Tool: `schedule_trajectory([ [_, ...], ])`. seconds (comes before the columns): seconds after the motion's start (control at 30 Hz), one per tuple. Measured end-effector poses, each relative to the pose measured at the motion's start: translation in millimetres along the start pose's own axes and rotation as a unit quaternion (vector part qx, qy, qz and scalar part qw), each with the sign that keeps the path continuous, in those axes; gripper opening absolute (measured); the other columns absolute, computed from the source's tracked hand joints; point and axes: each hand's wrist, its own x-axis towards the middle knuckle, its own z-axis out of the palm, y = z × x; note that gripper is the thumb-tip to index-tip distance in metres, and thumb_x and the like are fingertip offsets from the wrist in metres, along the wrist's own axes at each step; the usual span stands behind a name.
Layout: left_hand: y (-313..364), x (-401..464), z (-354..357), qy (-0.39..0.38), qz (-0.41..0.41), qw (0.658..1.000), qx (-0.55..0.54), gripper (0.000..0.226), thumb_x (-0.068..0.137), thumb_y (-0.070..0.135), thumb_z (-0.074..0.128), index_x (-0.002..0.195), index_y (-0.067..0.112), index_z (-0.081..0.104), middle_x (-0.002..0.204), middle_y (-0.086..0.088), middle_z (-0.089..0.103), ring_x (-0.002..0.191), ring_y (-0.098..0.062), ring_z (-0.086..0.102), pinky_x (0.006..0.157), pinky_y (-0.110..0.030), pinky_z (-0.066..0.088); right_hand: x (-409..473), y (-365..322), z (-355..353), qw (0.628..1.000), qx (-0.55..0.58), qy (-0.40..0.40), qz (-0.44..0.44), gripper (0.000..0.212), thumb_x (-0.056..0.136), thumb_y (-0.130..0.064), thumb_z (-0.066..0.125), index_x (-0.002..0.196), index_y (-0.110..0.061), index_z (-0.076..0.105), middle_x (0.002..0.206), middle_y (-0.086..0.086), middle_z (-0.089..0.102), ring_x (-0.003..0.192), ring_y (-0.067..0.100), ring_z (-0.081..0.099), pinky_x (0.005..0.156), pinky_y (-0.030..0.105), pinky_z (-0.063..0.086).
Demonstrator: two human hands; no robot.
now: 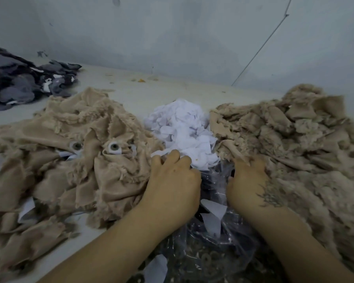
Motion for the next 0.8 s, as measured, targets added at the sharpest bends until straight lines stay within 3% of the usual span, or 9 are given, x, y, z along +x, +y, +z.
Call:
schedule_trajectory([
  [0.07, 4, 0, 4, -0.005, 0.0, 1.0, -0.011, 0.021, 0.077, 0.023, 0.072, 0.062, 0.019, 0.058, 0.075, 0.001, 0.053, 0.086, -0.026, 0.052, 0.074, -0.042, 0.037, 5, 2, 5, 0.999, -0.005, -0.038, 0.022, 0.048, 0.094, -0.023, 0.057, 0.139, -0.009, 0.049, 0.16, 0.023, 0.016, 0.116, 0.031, 0.058, 0.085, 0.031, 0.05],
  [0.13, 5, -2, 6, -0.013, -0.001, 1.0, -0.018, 0.019, 0.079, 0.024, 0.069, 0.064, 0.019, 0.059, 0.078, 0.002, 0.053, 0.09, -0.025, 0.051, 0.077, -0.042, 0.036, 9, 0, 4, 0.999, 0.024, -0.033, 0.022, 0.042, 0.095, -0.015, 0.055, 0.134, -0.002, 0.052, 0.156, 0.022, 0.03, 0.126, 0.032, 0.053, 0.09, 0.031, 0.046],
  [0.3, 2, -5, 6, -0.023, -0.001, 0.999, -0.042, 0.014, 0.086, 0.027, 0.061, 0.075, 0.019, 0.063, 0.088, 0.002, 0.055, 0.099, -0.025, 0.047, 0.085, -0.045, 0.038, 2, -16, -18, 0.98, 0.137, 0.122, -0.076, 0.043, 0.088, 0.003, 0.057, 0.131, 0.002, 0.058, 0.137, 0.023, 0.055, 0.11, 0.039, 0.06, 0.085, 0.036, 0.048],
  [0.37, -1, -6, 6, -0.008, -0.021, 0.991, -0.131, 0.013, 0.088, 0.029, 0.057, 0.084, 0.019, 0.065, 0.092, 0.003, 0.057, 0.101, -0.023, 0.047, 0.087, -0.045, 0.04, -8, -28, -30, 0.957, 0.175, 0.165, -0.164, 0.039, 0.089, 0.003, 0.054, 0.128, 0.002, 0.061, 0.134, 0.021, 0.057, 0.111, 0.036, 0.061, 0.088, 0.034, 0.049],
  [0.43, -4, -9, 4, 0.037, -0.089, 0.947, -0.306, 0.011, 0.086, 0.026, 0.061, 0.096, 0.026, 0.063, 0.092, 0.014, 0.061, 0.095, -0.01, 0.054, 0.082, -0.035, 0.049, -23, -41, -39, 0.935, 0.213, 0.142, -0.245, 0.037, 0.089, -0.004, 0.05, 0.123, -0.003, 0.064, 0.129, 0.014, 0.06, 0.11, 0.023, 0.059, 0.09, 0.02, 0.042],
  [0.5, -10, -12, 6, 0.063, -0.163, 0.866, -0.469, 0.041, 0.081, 0.018, 0.067, 0.114, 0.038, 0.054, 0.098, 0.032, 0.06, 0.091, 0.007, 0.059, 0.072, -0.012, 0.05, -38, -53, -42, 0.915, 0.254, 0.084, -0.301, 0.034, 0.089, -0.009, 0.051, 0.119, -0.01, 0.066, 0.123, 0.004, 0.063, 0.106, 0.012, 0.056, 0.089, 0.009, 0.036],
  [0.57, -18, -17, 7, 0.07, -0.185, 0.827, -0.526, 0.061, 0.075, 0.009, 0.065, 0.121, 0.046, 0.049, 0.103, 0.042, 0.054, 0.092, 0.015, 0.057, 0.069, -0.003, 0.045, -48, -61, -41, 0.897, 0.28, 0.04, -0.341, 0.028, 0.09, -0.009, 0.053, 0.114, -0.013, 0.068, 0.117, -0.002, 0.064, 0.106, 0.008, 0.057, 0.091, 0.008, 0.038],
  [0.67, -27, -22, 8, 0.129, -0.145, 0.852, -0.486, 0.048, 0.068, 0.0, 0.057, 0.096, 0.037, 0.064, 0.093, 0.017, 0.067, 0.085, -0.001, 0.064, 0.067, -0.013, 0.049, -53, -64, -35, 0.875, 0.332, 0.054, -0.348, 0.023, 0.091, -0.003, 0.056, 0.106, -0.014, 0.069, 0.111, -0.007, 0.066, 0.107, 0.0, 0.058, 0.091, 0.01, 0.042],
  [0.8, -38, -23, 6, 0.202, -0.144, 0.844, -0.475, 0.041, 0.072, -0.012, 0.064, 0.09, 0.023, 0.075, 0.086, 0.009, 0.072, 0.086, -0.004, 0.067, 0.075, -0.02, 0.052, -55, -63, -30, 0.89, 0.405, 0.079, -0.195, 0.027, 0.095, -0.007, 0.055, 0.089, -0.033, 0.052, 0.081, -0.007, 0.068, 0.074, 0.009, 0.068, 0.062, 0.033, 0.057],
])
